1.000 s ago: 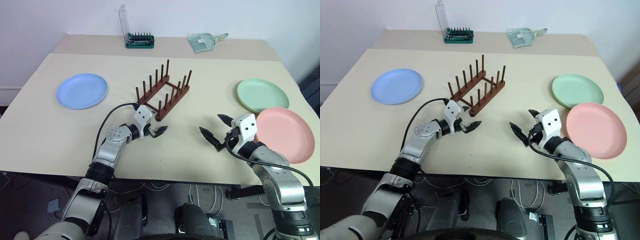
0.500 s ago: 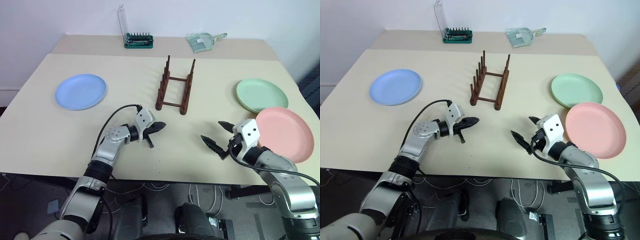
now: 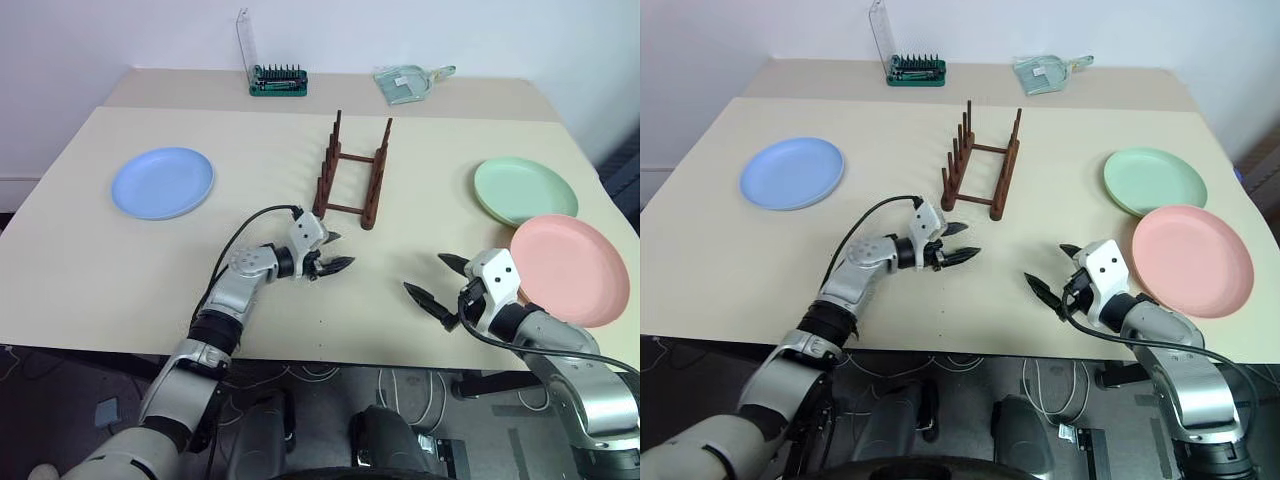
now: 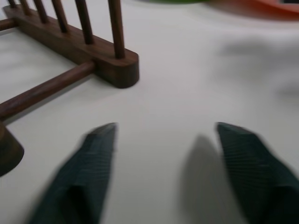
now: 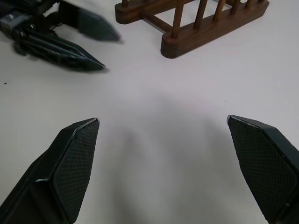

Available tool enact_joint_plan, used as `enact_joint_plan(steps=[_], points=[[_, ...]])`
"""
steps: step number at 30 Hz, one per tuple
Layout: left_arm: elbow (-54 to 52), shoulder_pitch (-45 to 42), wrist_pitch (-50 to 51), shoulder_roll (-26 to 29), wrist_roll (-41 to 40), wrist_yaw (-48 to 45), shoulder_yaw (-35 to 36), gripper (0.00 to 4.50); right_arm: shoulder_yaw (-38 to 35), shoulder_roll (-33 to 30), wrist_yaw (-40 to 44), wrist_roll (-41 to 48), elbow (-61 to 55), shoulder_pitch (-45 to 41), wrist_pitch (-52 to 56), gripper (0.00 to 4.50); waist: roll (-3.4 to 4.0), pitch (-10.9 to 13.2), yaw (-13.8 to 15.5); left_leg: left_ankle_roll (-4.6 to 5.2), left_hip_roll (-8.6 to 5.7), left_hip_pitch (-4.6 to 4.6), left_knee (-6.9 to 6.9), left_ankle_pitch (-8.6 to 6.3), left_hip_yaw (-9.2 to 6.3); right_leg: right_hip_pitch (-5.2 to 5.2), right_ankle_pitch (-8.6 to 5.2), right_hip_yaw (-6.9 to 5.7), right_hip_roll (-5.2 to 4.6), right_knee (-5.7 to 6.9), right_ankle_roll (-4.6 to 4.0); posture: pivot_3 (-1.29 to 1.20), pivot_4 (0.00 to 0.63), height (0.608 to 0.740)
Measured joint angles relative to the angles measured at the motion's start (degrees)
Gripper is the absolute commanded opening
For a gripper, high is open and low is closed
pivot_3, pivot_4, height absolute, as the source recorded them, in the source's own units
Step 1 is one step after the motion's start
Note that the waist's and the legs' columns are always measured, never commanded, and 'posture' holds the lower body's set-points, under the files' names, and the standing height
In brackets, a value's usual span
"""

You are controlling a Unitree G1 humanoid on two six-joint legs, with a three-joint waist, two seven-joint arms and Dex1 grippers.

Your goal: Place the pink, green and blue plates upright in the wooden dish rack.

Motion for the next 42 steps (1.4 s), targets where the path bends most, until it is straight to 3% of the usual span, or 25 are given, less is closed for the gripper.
enact_joint_plan(steps=[8, 28, 34, 42], points=[[-2.24, -0.13, 5.17, -6.05, 4.49, 10.36, -2.73, 4.47, -0.01, -0.01, 0.01, -0.05, 0.01, -1.01, -0.01, 4.5, 0.0, 0.0, 0.07, -0.01, -0.02, 0.01, 0.0, 0.0, -0.01, 0.02, 0.0, 0.0, 0.0, 0.0, 0.0, 0.0, 0.15, 0.732], [11.24, -8.86, 2.15, -3.48, 5.04, 26.21, 4.2, 4.47, -0.08, -0.04, -0.07, -0.05, 0.01, -0.49, 0.02, 4.5, -0.02, 0.01, -0.67, -0.05, 0.01, 0.05, -0.01, 0.03, -0.04, 0.02, 0.0, -0.01, 0.0, 0.01, 0.0, 0.0, 0.15, 0.732], [7.76, -6.41, 3.28, -2.16, 3.56, 21.22, 4.73, 4.47, -0.07, -0.05, -0.18, -0.05, 0.01, -0.57, 0.02, 4.5, -0.02, 0.01, -1.17, -0.25, 0.0, 0.04, -0.01, 0.14, -0.03, 0.03, 0.0, -0.03, 0.02, 0.01, 0.01, 0.0, 0.15, 0.732], [5.08, -5.31, 6.42, -4.73, 2.23, 15.61, 3.29, 4.47, 0.07, -0.05, 0.17, -0.06, 0.06, -1.68, 0.02, 4.5, -0.02, 0.01, -0.89, -0.23, -0.05, 0.04, 0.0, 0.13, -0.04, 0.06, -0.01, -0.02, -0.01, -0.01, 0.02, 0.0, 0.15, 0.732]])
